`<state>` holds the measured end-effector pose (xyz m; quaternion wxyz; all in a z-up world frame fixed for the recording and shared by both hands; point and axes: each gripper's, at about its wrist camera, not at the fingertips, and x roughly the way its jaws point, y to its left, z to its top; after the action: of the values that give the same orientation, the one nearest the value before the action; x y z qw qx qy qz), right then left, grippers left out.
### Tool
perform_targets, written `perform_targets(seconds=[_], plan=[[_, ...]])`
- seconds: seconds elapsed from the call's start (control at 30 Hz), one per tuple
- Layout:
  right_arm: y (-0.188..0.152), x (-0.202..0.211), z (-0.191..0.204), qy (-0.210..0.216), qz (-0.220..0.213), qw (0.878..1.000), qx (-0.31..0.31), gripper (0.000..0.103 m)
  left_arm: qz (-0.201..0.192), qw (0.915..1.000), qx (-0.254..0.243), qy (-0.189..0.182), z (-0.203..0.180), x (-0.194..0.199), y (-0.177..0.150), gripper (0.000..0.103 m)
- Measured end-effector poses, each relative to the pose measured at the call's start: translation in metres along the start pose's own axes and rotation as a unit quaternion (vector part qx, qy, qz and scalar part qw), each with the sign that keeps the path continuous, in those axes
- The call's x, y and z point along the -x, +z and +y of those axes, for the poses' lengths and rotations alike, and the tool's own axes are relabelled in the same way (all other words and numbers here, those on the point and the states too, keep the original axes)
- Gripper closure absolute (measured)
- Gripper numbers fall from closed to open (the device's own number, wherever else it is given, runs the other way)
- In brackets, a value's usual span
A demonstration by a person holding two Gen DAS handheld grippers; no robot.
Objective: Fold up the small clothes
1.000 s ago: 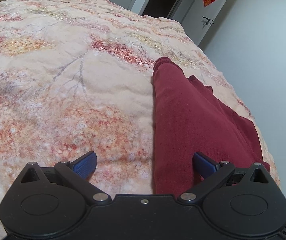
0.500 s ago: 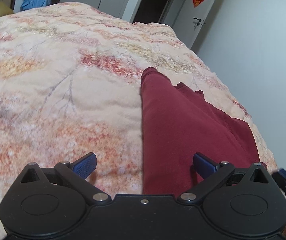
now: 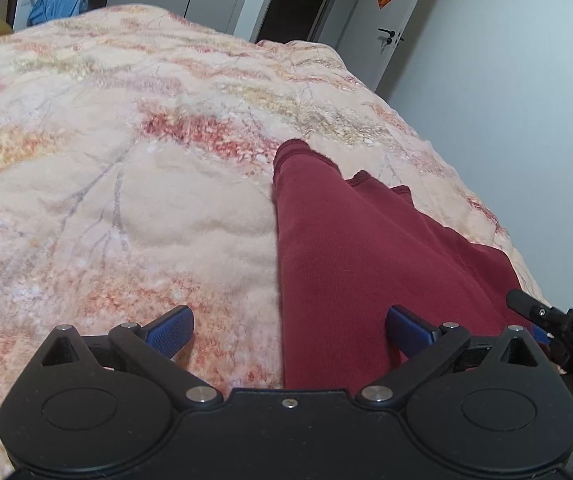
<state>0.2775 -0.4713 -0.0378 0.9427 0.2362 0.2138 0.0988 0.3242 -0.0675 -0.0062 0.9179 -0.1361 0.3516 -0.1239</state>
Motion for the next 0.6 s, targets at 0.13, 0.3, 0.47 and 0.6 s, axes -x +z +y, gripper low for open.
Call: perform_targets(seconds=[0.13,0.3,0.47,0.6], plan=[[-0.01,-0.007,-0.002,0.004,-0.006,1.0,0.006,0.017,0.008,0.9998,0.012,-0.011,0.006,-0.007,-0.002,0.001],[-0.021,-0.013,-0.002,0.04,0.004,0.999,0.015,0.045,0.011,0.9997,0.013,-0.018,0.009,-0.009,-0.005,0.001],[-0.025,-0.013,0.003,0.032,-0.001,0.999,0.034,0.044,0.011,0.9996,0.016,-0.02,0.011,-0.011,-0.007,0.0],[-0.028,-0.013,0.004,0.03,-0.003,0.999,0.034,0.042,0.013,0.9997,0.016,-0.016,0.01,-0.012,-0.006,0.0]])
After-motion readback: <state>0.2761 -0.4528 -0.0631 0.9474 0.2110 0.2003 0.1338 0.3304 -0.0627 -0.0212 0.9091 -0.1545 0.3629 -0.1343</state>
